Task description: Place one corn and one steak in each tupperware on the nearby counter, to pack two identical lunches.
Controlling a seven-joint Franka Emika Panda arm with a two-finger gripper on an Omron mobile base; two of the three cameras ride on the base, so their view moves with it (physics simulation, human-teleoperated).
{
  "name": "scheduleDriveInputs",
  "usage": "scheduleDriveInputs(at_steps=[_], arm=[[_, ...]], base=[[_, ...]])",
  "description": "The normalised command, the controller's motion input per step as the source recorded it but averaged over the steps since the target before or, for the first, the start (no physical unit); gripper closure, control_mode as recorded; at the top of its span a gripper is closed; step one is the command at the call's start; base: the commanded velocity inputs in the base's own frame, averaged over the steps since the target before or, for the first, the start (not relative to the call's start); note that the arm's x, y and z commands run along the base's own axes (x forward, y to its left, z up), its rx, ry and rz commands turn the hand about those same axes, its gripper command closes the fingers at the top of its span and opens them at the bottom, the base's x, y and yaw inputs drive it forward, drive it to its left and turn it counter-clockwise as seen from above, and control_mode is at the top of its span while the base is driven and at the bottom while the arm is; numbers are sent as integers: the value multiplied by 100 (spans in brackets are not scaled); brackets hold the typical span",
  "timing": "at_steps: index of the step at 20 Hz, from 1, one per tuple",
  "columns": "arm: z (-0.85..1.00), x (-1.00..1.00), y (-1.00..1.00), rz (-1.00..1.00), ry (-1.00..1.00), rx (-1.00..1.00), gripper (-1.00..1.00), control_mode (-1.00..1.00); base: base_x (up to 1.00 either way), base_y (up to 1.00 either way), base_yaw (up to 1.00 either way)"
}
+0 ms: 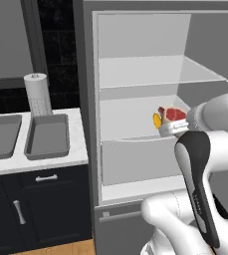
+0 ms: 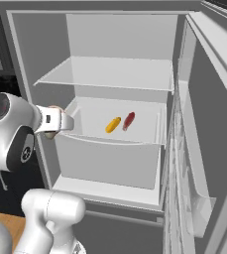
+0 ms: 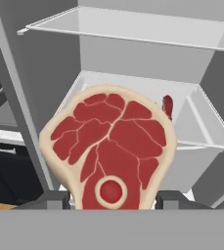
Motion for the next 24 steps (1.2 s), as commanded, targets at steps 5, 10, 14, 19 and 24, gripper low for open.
scheduleDriveInputs(at_steps=[5, 10, 14, 19, 24], arm=[[0, 0, 0, 0, 0, 0, 100, 100], [0, 0, 0, 0, 0, 0, 100, 100], [0, 0, 0, 0, 0, 0, 100, 100], [0, 0, 0, 0, 0, 0, 100, 100], [0, 0, 0, 0, 0, 0, 100, 100]], base=[[-13, 1, 0], [-9, 17, 0], [-1, 40, 0], [0, 51, 0], [0, 56, -1]])
